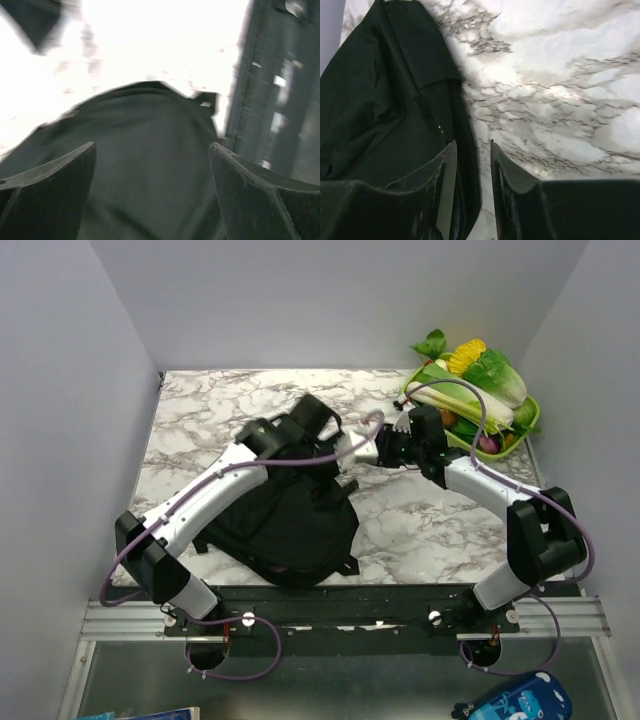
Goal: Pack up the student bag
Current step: Adjust the stationery in the student bag, then zip the student bag at the center of the board.
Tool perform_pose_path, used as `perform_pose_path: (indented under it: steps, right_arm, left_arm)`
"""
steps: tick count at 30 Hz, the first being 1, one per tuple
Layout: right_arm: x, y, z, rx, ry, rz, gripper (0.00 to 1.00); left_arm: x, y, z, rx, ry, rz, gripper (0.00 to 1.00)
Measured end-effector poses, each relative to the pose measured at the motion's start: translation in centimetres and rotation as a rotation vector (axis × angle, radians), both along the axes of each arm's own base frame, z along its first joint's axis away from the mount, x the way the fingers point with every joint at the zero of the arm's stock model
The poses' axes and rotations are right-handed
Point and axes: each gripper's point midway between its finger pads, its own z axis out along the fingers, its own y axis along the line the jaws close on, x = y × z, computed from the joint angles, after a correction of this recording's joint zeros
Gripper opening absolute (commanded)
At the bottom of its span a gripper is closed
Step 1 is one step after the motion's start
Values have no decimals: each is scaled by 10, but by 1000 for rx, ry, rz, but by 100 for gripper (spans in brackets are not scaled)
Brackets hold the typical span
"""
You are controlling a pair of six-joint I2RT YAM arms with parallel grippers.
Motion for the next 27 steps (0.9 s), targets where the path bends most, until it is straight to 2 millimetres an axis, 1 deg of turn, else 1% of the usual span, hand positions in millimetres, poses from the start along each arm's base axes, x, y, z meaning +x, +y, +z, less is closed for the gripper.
perform_pose_path:
  steps: [1, 2, 3, 4, 5, 6, 7, 8, 9, 11, 13, 15, 18, 19, 21, 22, 23, 27]
  right_arm:
    - [-2, 5, -5, -6, 5, 25, 46]
    - [-4, 11, -7, -8, 4, 56, 47]
    - [-5, 19, -7, -6, -5, 87, 49]
    - [-5, 27, -5, -3, -21, 118, 55]
    - [-5, 36, -3, 0, -41, 148, 57]
    - [-6, 44, -1, 3, -63, 179, 61]
    - [-8, 52, 1, 6, -83, 207, 64]
    - [-10, 57, 2, 6, -101, 230, 66]
    - [-11, 63, 2, 6, -115, 250, 67]
    - [-16, 72, 0, -1, -132, 289, 70]
    - [-16, 78, -5, -12, -138, 313, 73]
    - [-15, 80, -11, -25, -140, 328, 74]
    - [-11, 86, -16, -52, -159, 347, 75]
    - [-10, 90, -17, -60, -169, 352, 75]
    - [-7, 99, -17, -80, -196, 364, 75]
    - [-6, 104, -17, -87, -206, 372, 73]
    - [-6, 108, -18, -96, -217, 377, 72]
    - [1, 123, -22, -132, -243, 375, 65]
  left_arm:
    - [21, 4, 15, -26, -50, 48, 99]
    - [50, 14, 34, -56, -109, 119, 99]
    - [78, 28, 51, -78, -168, 193, 99]
    - [99, 41, 63, -88, -214, 253, 99]
    - [121, 58, 73, -95, -252, 320, 99]
    - [135, 70, 77, -94, -274, 361, 99]
    - [148, 82, 76, -87, -285, 399, 99]
    - [158, 91, 71, -73, -285, 423, 99]
    - [163, 95, 65, -59, -274, 434, 99]
    - [172, 97, 39, -18, -227, 436, 99]
    - [177, 95, 13, 19, -176, 423, 99]
    - [182, 92, -7, 44, -133, 416, 98]
    - [191, 91, -34, 65, -72, 420, 88]
    - [195, 92, -41, 69, -56, 429, 81]
    - [202, 96, -48, 68, -36, 451, 79]
    - [208, 98, -50, 62, -32, 465, 77]
    - [213, 100, -51, 55, -30, 477, 77]
    - [223, 107, -49, 29, -26, 511, 77]
